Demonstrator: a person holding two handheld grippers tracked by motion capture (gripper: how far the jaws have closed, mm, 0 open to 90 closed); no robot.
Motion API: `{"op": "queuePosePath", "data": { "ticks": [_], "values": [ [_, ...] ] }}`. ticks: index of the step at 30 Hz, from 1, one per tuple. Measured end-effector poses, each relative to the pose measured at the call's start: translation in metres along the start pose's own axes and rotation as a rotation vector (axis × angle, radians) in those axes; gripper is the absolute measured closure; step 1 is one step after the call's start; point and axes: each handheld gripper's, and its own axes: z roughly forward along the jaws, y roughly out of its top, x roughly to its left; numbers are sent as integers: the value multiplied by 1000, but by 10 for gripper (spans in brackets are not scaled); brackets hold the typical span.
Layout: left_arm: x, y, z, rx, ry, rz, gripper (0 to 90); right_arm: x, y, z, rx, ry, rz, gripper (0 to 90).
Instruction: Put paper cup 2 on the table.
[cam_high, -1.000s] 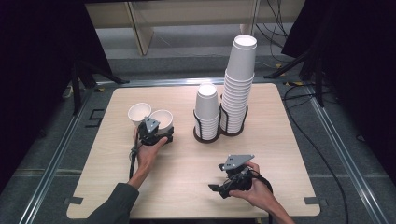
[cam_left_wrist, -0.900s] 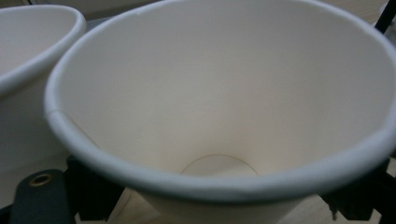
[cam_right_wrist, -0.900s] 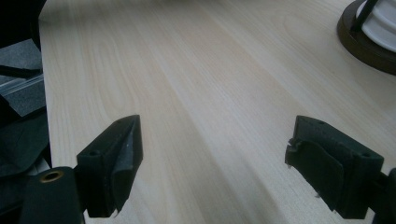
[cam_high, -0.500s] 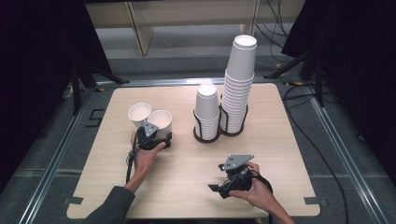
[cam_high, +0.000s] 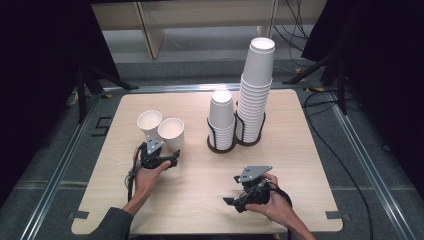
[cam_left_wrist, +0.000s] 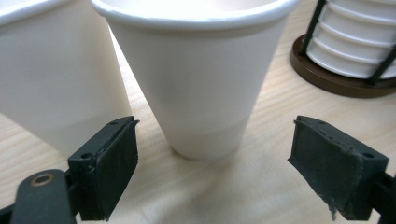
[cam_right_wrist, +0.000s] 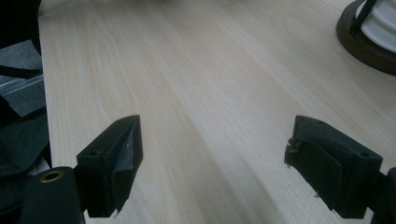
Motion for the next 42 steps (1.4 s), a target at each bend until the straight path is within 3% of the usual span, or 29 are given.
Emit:
{"op": "queuePosePath", "data": {
  "ticks": [11,26,35,42],
  "values": [
    [-13,-1,-28,-38,-69,23,144,-2,0,-1,-8,-9,7,183],
    [-40,-7,-68,-62,-205,53,145,-7,0,-4,-43,-25,37,180],
    [-49,-21,-82,-48,-241,60,145,-6,1,-4,-59,-28,45,173],
    [-51,-29,-91,-30,-247,78,145,-6,1,-4,-60,-31,37,171]
  ]
}}
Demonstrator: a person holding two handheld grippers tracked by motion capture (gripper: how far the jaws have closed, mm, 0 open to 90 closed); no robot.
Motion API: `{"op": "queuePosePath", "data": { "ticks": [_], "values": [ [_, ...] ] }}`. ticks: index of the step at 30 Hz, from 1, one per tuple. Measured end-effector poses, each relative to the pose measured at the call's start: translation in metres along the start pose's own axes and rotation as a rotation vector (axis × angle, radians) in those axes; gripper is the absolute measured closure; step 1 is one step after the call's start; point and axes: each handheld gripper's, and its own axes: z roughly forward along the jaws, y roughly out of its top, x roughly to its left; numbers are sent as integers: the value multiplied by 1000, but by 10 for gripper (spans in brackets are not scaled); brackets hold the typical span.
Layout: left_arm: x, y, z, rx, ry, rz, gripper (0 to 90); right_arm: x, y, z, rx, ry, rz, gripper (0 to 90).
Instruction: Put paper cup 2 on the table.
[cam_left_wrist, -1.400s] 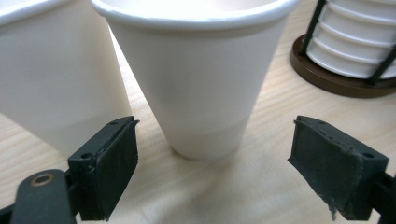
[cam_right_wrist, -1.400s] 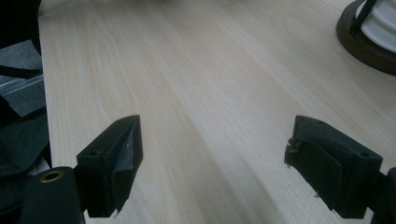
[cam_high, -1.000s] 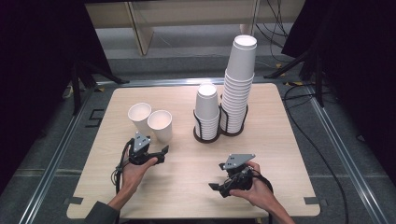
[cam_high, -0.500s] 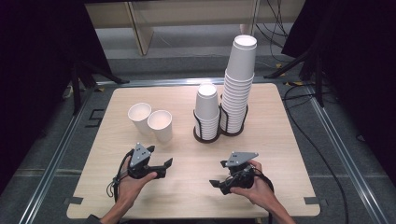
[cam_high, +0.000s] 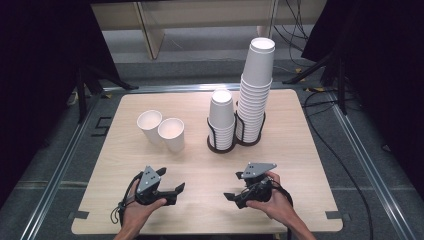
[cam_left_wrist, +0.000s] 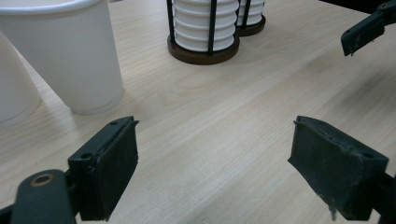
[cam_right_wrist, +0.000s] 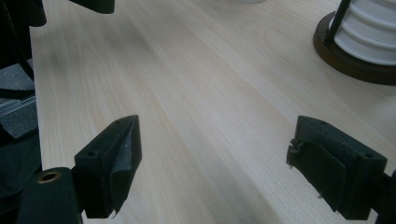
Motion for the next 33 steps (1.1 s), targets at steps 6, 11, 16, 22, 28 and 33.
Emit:
{"op": "queuePosePath", "data": {
  "ticks": [6,11,16,22,28,33],
  "values": [
    [-3,-7,-6,-16,-19,-2,144,0,0,0,-1,5,11,171],
    [-7,-11,-10,7,-34,11,144,0,0,0,1,-1,-1,171],
    [-10,-14,-15,19,-35,16,144,0,-1,1,9,9,10,171],
    [-13,-18,-19,16,-55,18,144,1,-3,-1,4,7,11,171],
    [-17,-21,-22,22,-71,28,144,5,-9,-6,-3,17,33,169],
    [-22,-22,-25,22,-82,19,144,8,-14,-9,-11,29,36,159]
  ]
}}
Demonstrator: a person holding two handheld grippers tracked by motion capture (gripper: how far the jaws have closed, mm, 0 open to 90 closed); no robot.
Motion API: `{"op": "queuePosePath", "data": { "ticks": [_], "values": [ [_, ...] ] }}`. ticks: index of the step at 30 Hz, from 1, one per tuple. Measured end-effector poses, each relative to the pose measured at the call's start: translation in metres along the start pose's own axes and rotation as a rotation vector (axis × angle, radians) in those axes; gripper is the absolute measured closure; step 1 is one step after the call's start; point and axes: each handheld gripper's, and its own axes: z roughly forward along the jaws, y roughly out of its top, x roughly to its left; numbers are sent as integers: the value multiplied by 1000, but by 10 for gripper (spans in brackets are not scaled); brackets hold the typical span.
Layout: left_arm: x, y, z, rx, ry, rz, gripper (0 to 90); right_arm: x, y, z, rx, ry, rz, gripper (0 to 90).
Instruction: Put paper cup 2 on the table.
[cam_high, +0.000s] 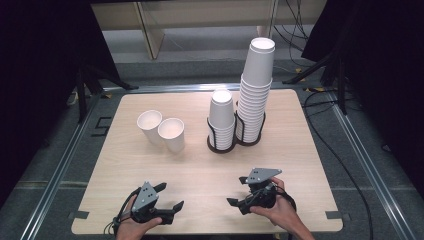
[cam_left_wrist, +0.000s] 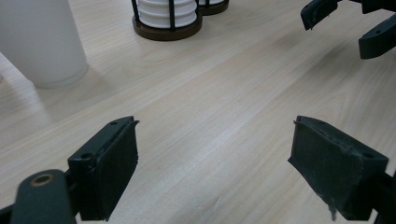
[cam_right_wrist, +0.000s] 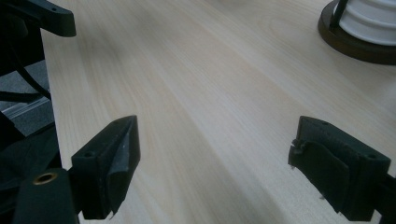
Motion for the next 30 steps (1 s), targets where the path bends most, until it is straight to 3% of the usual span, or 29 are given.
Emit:
{"op": "queuePosePath", "data": {
  "ticks": [1,4,6,7,11,13,16,19,21,23,30],
  "values": [
    [-1,-1,1,-18,-12,-6,144,0,-1,0,2,9,0,158],
    [-3,-1,0,-11,-21,3,144,4,-2,-2,-6,-5,1,158],
    [-6,-1,1,-20,-29,-7,144,6,-3,-5,-5,-18,-23,158],
    [-6,-1,-1,-5,-26,9,144,7,-4,-5,-7,-20,-21,158],
    [-9,-1,0,-10,-35,11,145,12,-8,-8,-15,-4,-24,157],
    [-10,-2,2,-15,-46,12,144,14,-10,-11,-13,-25,-39,158],
    [-9,-2,2,27,-51,37,144,17,-13,-14,-10,-23,-25,158],
    [-11,-3,5,37,-56,22,144,19,-16,-15,-2,-25,-24,157],
    [-12,-3,5,51,-46,35,144,20,-18,-15,5,-33,-32,157],
    [-11,-3,6,56,-59,49,145,20,-20,-15,8,-31,-32,158],
    [-13,-3,7,42,-51,33,145,22,-22,-14,38,-32,-32,158]
  ]
}}
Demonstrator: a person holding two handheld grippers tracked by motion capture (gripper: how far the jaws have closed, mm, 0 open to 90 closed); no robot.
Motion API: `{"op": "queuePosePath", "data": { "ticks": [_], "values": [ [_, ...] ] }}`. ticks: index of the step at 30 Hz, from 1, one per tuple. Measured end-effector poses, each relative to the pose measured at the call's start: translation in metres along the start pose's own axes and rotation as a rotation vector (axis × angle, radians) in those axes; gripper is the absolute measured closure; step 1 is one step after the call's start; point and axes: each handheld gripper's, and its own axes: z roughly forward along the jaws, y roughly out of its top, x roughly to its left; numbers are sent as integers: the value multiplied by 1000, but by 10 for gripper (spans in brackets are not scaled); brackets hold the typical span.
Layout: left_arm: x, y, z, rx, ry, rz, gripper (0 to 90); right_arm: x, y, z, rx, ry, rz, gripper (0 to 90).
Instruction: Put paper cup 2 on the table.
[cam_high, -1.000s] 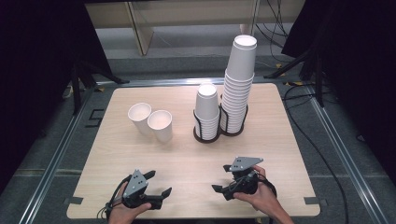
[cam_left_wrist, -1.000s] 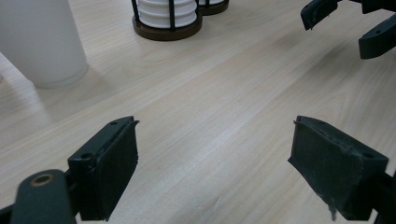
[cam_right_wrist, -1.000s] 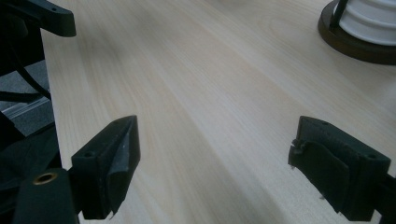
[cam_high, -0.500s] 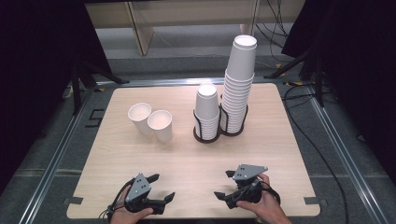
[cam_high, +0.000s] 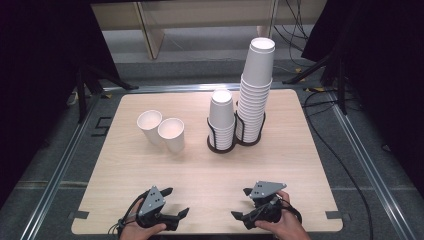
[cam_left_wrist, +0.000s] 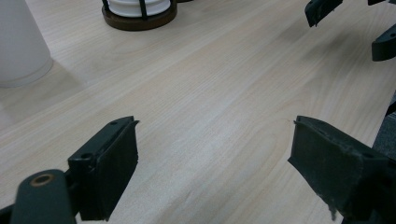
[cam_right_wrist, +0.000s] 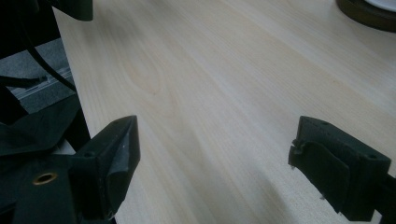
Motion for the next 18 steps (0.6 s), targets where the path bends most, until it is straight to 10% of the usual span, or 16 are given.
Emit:
{"op": "queuePosePath", "data": {
  "ticks": [18],
  "values": [
    [1,0,0,-6,-7,-5,145,0,0,0,-3,-1,0,158]
  ]
}}
